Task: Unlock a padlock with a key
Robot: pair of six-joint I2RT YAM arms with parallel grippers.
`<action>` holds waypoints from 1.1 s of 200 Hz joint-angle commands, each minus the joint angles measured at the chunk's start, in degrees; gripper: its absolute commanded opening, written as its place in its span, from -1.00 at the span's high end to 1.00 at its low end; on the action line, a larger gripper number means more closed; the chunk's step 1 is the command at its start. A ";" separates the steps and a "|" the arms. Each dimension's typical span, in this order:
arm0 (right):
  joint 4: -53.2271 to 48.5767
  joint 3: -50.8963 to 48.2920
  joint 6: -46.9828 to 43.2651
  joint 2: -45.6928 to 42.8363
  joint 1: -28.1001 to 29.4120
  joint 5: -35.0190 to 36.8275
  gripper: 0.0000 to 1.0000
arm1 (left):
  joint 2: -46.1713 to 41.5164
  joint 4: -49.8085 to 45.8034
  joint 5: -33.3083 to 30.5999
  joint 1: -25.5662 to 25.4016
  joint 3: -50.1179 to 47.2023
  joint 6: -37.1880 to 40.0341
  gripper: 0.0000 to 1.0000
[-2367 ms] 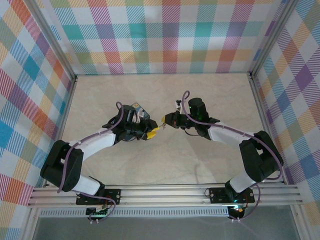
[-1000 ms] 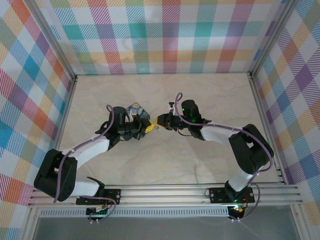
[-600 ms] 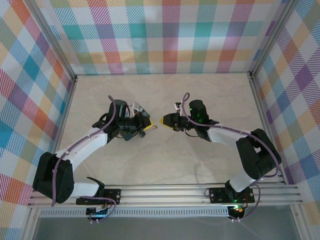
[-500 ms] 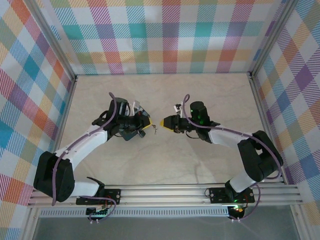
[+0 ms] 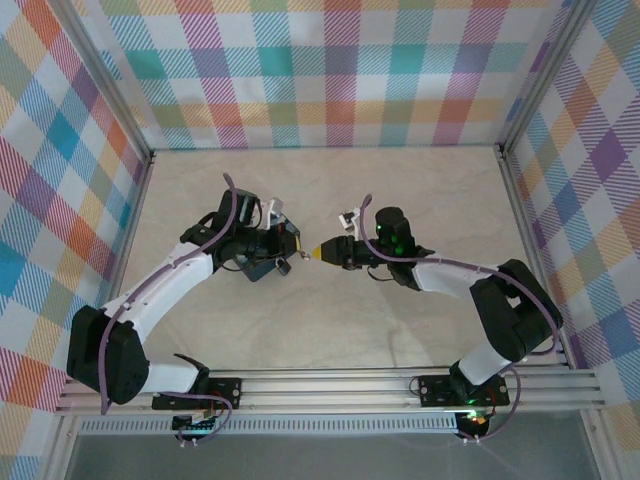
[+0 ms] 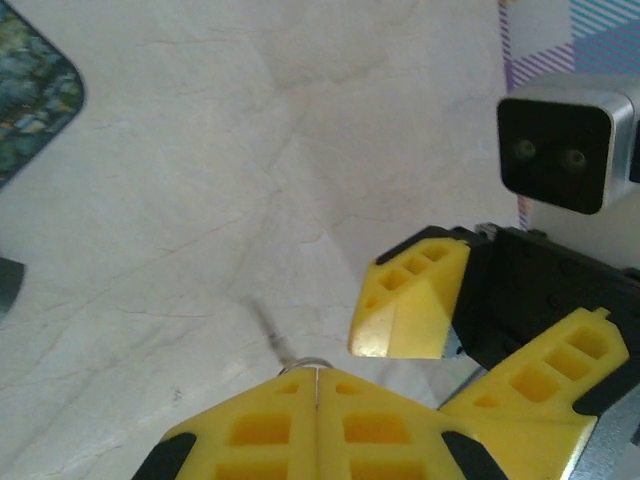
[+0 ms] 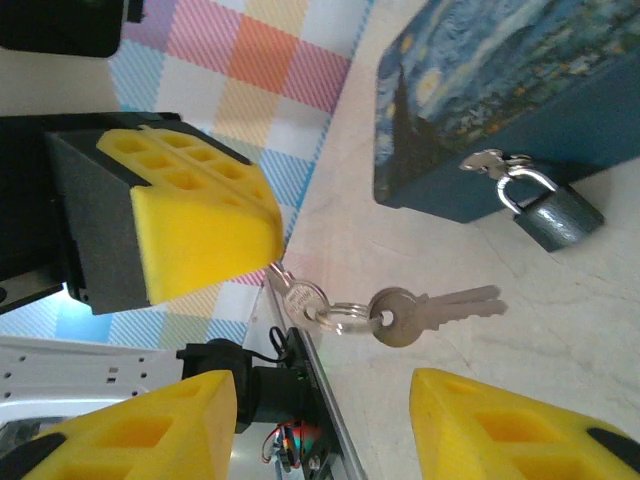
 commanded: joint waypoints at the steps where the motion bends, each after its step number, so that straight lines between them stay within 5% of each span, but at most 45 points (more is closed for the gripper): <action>1: 10.45 -2.54 0.25 -0.23 0.36 -4.56 0.06 | -0.45 1.66 6.41 -0.23 -0.41 3.43 1.00; 79: 15.34 -6.94 1.95 -2.50 0.38 -5.10 0.11 | -2.51 4.23 12.82 -0.23 -2.17 4.93 1.00; 220: 18.93 -5.32 4.18 -0.34 3.52 -3.46 0.43 | -5.23 10.77 15.05 -0.21 -5.89 0.70 1.00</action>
